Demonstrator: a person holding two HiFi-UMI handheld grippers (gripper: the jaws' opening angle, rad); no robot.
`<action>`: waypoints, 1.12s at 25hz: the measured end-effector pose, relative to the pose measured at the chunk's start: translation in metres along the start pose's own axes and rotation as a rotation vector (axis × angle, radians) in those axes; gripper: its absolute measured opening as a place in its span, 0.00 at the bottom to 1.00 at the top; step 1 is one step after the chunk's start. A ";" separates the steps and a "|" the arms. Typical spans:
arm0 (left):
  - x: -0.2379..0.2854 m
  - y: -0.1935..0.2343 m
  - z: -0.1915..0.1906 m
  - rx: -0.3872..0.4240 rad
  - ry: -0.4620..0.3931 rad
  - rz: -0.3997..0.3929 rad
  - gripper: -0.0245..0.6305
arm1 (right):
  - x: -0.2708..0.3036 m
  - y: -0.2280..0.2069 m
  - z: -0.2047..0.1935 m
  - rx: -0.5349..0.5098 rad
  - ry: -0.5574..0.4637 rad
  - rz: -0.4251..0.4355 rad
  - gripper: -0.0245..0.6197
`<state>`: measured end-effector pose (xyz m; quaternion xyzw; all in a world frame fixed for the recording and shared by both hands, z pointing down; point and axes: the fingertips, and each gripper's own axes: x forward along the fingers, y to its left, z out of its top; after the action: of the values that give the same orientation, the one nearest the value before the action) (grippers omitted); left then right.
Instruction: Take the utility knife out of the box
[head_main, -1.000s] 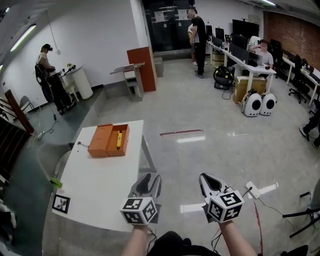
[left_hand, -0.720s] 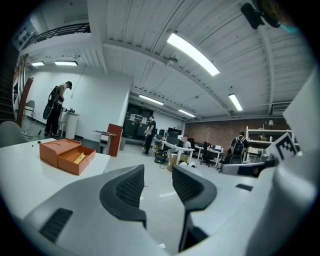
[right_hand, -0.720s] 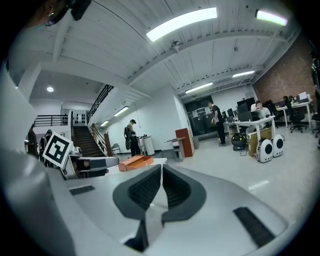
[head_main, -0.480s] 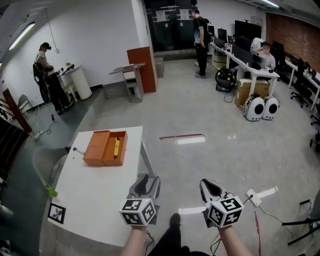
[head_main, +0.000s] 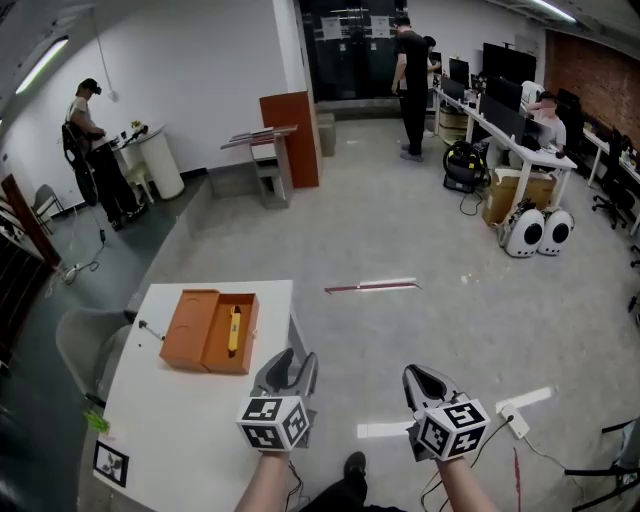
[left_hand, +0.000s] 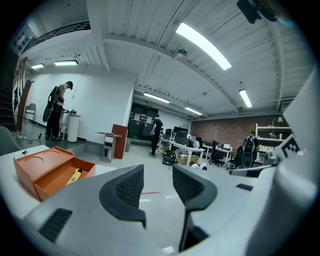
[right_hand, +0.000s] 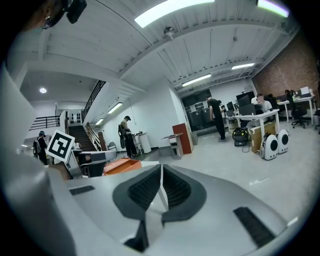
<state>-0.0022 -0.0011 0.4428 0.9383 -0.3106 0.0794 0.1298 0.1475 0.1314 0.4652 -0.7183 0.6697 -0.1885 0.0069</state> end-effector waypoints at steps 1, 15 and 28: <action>0.009 0.009 0.004 0.000 -0.002 0.005 0.28 | 0.013 -0.002 0.003 0.002 0.003 0.002 0.04; 0.072 0.109 0.043 -0.034 -0.028 0.084 0.28 | 0.142 0.011 0.031 -0.014 0.069 0.064 0.04; 0.065 0.198 0.054 -0.046 -0.033 0.296 0.28 | 0.248 0.051 0.041 -0.053 0.139 0.273 0.04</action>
<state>-0.0665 -0.2059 0.4449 0.8801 -0.4495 0.0753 0.1330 0.1175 -0.1227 0.4785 -0.6059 0.7646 -0.2173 -0.0332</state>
